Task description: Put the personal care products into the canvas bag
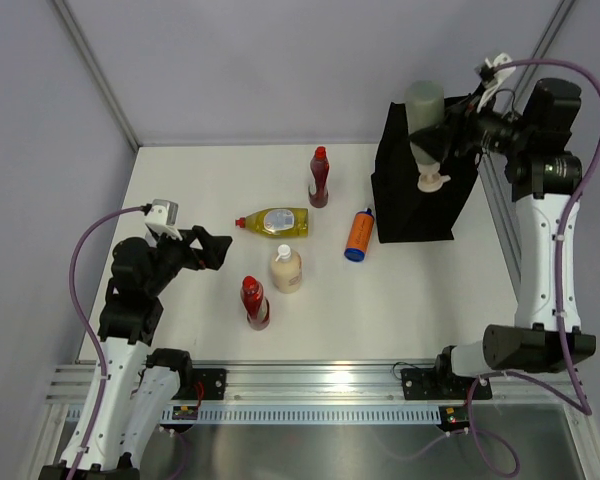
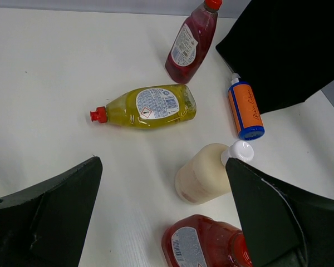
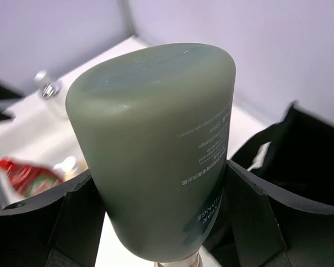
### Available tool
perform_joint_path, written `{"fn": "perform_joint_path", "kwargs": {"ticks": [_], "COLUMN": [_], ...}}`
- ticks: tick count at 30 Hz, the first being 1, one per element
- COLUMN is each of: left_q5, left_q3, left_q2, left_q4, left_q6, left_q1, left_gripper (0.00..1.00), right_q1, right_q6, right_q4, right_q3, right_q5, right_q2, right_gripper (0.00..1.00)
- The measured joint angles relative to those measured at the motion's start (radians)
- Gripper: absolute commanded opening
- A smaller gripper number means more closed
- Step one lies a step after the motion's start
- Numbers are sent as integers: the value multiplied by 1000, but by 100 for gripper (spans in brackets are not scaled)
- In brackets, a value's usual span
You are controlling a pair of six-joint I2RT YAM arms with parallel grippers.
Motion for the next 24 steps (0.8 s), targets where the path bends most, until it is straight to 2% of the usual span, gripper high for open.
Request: {"fn": "perform_joint_path", "kwargs": {"ticks": [7,11,14,17,20,24], "left_q5": [5,8,10,19,33,53], "left_q3": [0,0,0,0,0,0], "left_q2": [5,12,13,13,13,13], "left_q4": [4,3,3,4,4,8], "left_q6": [2,5,7,11,14,14], "left_q1": [0,0,0,-2,-2,-4], "left_gripper": [99,99,99,99,99,99], "right_q1": [-69,-77,-79,-80,-80,-80], "right_q6": [214,237,180,54,-92,-252], "right_q4": [315,364,331,288,161,21], "right_q3": [242,374,383,244,140,101], "right_q5": [126,199,223,227,231,291], "right_q2": [307,502,573,548,519,513], "right_gripper": [0,0,0,0,0,0]}}
